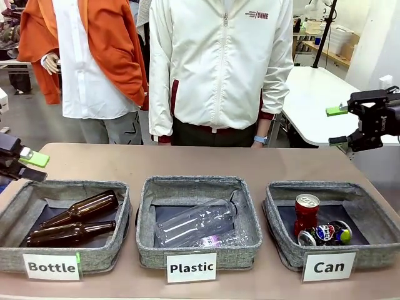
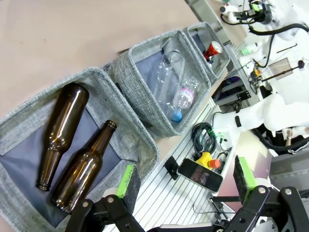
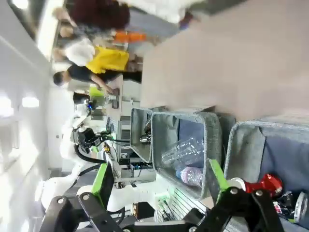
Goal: Sort the can waste into the basket.
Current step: Pick up the can waste from the table and place it in the right Fabric basket.
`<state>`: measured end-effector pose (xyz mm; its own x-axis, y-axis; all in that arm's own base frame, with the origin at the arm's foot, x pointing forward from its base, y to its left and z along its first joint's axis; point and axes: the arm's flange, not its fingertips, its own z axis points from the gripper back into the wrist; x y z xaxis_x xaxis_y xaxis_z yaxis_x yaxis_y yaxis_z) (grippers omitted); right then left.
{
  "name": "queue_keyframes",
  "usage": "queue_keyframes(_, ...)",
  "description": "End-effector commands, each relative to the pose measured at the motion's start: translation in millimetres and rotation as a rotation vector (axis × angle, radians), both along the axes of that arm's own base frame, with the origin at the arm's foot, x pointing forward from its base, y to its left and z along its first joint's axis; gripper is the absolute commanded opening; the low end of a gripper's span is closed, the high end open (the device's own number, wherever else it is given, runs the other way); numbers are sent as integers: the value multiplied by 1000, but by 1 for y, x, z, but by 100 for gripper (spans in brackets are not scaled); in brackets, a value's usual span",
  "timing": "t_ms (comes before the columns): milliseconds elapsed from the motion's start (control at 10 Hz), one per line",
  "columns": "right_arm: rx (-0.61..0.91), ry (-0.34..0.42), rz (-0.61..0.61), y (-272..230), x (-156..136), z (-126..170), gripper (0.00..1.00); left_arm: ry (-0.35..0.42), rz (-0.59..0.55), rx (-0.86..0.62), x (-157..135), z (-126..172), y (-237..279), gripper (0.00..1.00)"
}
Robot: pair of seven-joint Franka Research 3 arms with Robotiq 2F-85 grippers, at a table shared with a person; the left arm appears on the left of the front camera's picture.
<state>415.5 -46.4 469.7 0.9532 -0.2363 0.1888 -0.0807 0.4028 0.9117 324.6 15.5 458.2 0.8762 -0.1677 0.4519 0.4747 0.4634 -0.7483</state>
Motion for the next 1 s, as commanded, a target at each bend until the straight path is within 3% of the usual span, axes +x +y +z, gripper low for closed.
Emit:
queue_keyframes(0, -73, -18, 157, 11, 3, 8, 100, 7, -8, -2, -3, 0, 2, 100)
queue_keyframes(900, -73, -18, 157, 11, 3, 8, 100, 7, -8, -2, -3, 0, 2, 100)
